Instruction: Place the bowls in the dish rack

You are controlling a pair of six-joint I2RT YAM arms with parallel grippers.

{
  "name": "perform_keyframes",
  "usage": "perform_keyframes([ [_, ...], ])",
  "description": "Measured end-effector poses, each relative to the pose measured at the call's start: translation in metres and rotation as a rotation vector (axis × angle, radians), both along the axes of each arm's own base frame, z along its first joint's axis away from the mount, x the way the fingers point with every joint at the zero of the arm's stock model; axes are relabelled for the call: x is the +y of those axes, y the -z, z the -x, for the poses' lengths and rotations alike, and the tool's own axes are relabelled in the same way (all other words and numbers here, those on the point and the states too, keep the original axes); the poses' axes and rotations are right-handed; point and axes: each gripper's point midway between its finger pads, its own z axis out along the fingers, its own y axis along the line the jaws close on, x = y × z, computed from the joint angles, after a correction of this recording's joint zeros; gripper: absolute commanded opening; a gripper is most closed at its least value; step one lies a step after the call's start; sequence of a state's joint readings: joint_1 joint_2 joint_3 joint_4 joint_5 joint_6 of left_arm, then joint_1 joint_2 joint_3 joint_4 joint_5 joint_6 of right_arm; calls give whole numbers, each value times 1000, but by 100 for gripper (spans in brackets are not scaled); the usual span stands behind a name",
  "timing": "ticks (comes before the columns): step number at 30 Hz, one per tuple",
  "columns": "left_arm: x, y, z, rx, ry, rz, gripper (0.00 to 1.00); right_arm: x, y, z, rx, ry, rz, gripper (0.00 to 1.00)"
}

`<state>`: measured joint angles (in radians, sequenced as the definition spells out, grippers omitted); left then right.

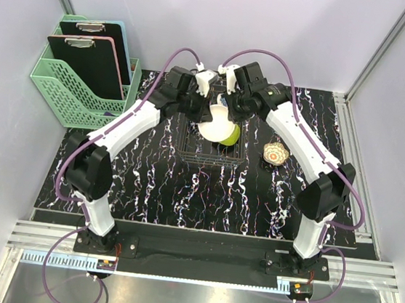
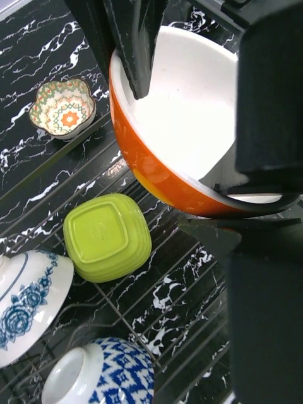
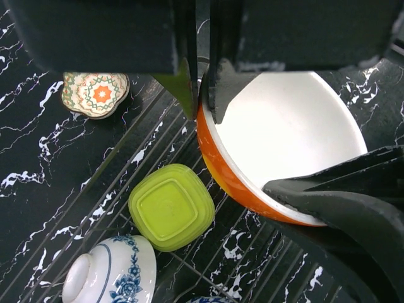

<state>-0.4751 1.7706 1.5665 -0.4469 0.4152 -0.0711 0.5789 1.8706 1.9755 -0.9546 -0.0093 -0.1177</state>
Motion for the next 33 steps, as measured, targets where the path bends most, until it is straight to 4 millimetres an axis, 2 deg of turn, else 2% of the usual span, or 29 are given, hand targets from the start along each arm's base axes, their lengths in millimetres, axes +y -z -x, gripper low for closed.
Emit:
perform_keyframes([
  [1,1,0,-1,0,-4,-2,0,1,-1,0,-3,3,0,1],
  [3,1,0,-1,-3,-6,-2,0,1,0,-1,-5,8,7,9],
  [4,1,0,-1,-3,-7,-2,0,1,1,-2,-4,8,9,17],
  [5,1,0,-1,-2,-8,-5,0,2,1,-2,-2,7,10,29],
  [7,2,0,-1,-8,-3,-9,0,4,2,-1,3,-5,11,44],
  [8,1,0,-1,-7,2,-8,0,5,2,0,4,-16,11,59],
  [12,2,1,-1,-13,9,-12,0,10,-3,2,5,-54,-2,79],
  [18,6,5,0,-12,8,-19,0,19,-4,10,30,-108,-34,90],
  [23,19,4,-3,-11,-14,-8,0,30,-3,25,81,-183,-95,96],
  [26,32,-3,-6,-26,-37,28,0,39,-6,42,136,-257,-172,98],
  [29,45,-16,-5,-55,-55,64,0,41,-20,54,177,-316,-269,100],
  [33,43,-40,2,-108,-15,137,0,35,-45,62,206,-376,-415,100],
])
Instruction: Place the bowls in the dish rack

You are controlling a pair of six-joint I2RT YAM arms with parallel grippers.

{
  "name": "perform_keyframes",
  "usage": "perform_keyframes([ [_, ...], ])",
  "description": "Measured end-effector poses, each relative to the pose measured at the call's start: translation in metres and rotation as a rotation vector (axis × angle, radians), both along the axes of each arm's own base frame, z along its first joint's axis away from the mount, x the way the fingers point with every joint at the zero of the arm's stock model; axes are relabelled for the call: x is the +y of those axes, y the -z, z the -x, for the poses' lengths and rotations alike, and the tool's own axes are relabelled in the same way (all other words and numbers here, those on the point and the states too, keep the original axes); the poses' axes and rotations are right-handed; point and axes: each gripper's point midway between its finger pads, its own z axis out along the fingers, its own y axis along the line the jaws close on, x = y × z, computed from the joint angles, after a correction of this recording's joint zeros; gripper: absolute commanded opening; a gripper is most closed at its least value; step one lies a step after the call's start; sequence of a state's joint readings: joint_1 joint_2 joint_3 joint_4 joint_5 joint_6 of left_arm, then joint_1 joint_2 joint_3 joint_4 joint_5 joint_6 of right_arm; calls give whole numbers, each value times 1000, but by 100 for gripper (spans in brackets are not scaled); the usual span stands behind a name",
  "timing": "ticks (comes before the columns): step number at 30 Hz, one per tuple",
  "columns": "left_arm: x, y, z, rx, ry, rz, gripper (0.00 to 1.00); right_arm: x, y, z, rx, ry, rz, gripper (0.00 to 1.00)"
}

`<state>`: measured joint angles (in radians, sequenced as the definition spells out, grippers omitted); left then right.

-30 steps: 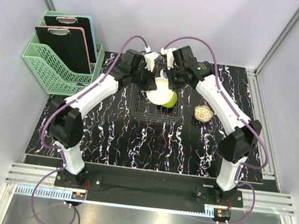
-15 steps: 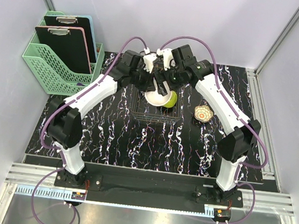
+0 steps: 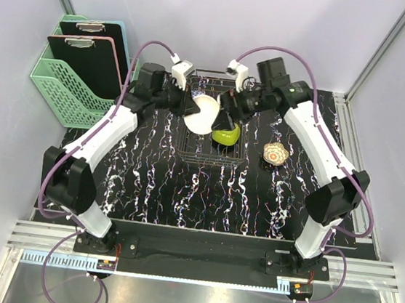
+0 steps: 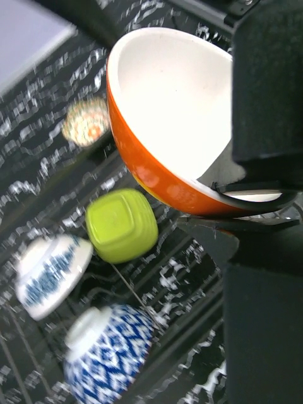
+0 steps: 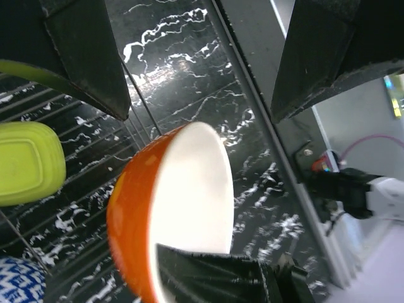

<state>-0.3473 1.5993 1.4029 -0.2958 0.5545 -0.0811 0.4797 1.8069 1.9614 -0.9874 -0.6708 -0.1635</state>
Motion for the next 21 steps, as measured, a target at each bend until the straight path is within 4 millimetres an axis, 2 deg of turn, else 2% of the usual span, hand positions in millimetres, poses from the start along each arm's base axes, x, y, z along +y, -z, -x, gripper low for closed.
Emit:
perform_keyframes([
  [6,-12,-23,22,-48,97,83,0,-8,-29,1,79,-54,-191,100],
  [9,-15,-29,30,-60,131,109,0,-4,-36,6,123,-104,-260,100],
  [21,-20,-46,39,-96,174,161,0,13,-21,8,291,-186,-351,98],
])
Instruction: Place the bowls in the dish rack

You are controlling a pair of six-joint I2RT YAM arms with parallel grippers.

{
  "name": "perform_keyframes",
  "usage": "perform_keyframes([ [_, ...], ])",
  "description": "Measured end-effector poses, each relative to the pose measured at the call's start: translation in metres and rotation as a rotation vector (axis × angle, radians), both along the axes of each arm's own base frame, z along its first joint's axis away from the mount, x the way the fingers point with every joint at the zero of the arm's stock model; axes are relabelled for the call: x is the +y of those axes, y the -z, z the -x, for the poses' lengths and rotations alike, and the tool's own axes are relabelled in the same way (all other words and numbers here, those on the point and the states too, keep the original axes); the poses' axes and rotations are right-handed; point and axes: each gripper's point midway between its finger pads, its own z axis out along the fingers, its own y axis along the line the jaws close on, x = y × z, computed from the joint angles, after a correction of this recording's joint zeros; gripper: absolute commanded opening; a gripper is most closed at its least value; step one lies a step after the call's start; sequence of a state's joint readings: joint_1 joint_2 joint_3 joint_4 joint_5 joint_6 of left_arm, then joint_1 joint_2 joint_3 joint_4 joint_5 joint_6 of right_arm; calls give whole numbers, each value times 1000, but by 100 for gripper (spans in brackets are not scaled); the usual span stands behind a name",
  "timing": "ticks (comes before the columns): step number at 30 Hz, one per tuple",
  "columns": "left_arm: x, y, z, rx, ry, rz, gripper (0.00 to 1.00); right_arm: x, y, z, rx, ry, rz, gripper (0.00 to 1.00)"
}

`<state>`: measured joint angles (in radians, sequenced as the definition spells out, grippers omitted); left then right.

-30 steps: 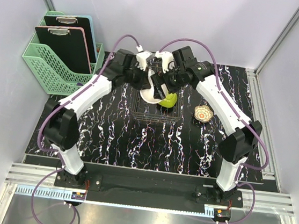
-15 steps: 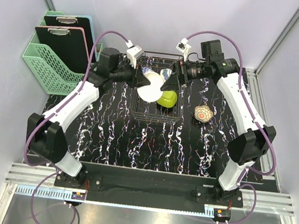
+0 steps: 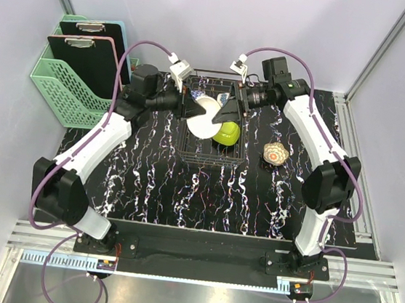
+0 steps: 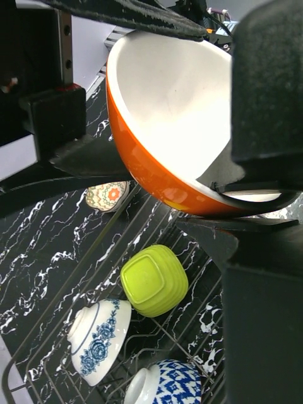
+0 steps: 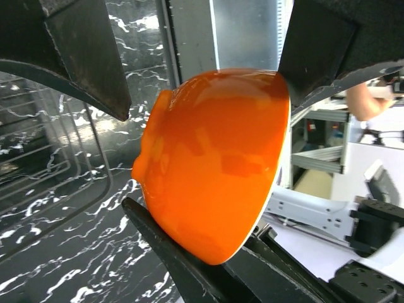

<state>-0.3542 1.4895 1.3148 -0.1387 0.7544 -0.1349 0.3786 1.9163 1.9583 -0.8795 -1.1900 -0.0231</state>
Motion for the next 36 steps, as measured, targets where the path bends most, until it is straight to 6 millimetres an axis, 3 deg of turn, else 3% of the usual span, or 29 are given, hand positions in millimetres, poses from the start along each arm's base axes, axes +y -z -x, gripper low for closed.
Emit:
perform_keyframes([
  [7,-2,-6,1,-12,9,24,0,3,-18,11,57,-69,-86,89],
  [13,-3,-8,4,-10,18,35,0,3,-17,11,101,-100,-120,76],
  [32,-4,-9,5,-9,18,41,0,3,-21,9,135,-124,-147,85],
  [36,-5,-9,5,-11,18,39,0,3,-20,8,146,-126,-148,70],
])
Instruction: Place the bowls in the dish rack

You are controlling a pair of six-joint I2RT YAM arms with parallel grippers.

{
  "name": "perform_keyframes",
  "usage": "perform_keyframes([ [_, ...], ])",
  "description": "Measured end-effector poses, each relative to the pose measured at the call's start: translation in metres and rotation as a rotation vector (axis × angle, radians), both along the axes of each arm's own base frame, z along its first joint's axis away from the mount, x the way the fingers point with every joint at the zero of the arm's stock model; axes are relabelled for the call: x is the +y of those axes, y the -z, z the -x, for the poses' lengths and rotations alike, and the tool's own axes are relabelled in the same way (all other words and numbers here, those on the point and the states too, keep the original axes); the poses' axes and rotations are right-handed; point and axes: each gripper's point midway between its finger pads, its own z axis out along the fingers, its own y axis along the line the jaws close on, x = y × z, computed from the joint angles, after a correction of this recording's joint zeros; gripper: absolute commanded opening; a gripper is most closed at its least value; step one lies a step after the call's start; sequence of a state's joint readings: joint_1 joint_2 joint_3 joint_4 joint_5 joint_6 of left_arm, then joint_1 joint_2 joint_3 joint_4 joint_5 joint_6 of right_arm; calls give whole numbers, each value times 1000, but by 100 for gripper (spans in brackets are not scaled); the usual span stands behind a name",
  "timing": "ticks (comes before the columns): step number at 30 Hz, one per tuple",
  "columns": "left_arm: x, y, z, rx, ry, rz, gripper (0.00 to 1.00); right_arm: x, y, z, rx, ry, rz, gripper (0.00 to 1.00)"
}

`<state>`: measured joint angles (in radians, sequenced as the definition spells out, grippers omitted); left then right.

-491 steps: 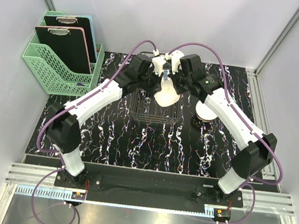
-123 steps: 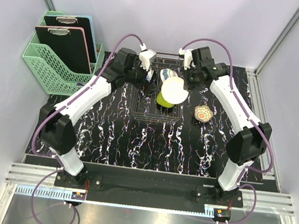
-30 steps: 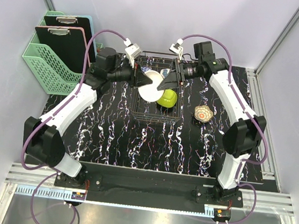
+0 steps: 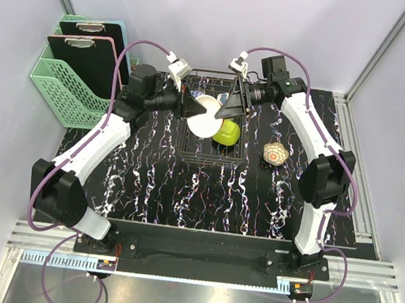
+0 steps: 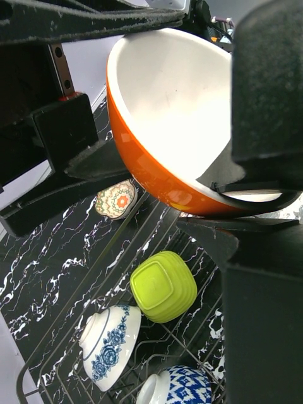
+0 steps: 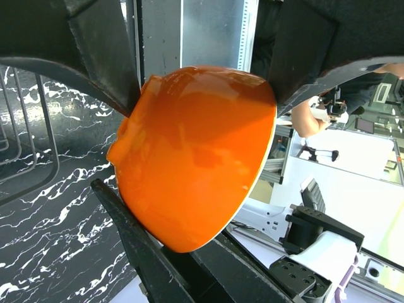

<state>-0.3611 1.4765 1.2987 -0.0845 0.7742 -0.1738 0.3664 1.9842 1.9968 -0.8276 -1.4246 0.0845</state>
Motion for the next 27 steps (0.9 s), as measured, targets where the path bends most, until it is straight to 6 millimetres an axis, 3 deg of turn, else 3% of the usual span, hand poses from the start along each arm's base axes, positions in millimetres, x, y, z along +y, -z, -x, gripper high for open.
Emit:
perform_keyframes([
  [5,2,2,-2,7,-16,-8,0,0,2,-2,-3,9,7,35],
  [6,2,3,-2,7,-17,-10,0,0,2,-3,-3,9,7,21],
  [9,2,3,-3,6,-21,-12,1,0,2,-3,-3,10,8,0],
  [10,2,3,-3,7,-22,-13,7,0,3,-3,-3,11,9,0],
  [11,3,4,-3,8,-24,-15,32,0,3,-3,-4,13,11,0],
  [15,2,5,-4,-1,-29,-22,66,0,3,-3,-3,11,11,0],
  [18,0,6,-3,-5,-28,-29,76,2,3,0,3,0,7,0],
  [23,3,8,-5,1,-43,-37,84,5,9,2,13,-4,14,0],
  [27,25,9,-19,16,-104,-36,87,6,19,-4,12,27,49,0],
])
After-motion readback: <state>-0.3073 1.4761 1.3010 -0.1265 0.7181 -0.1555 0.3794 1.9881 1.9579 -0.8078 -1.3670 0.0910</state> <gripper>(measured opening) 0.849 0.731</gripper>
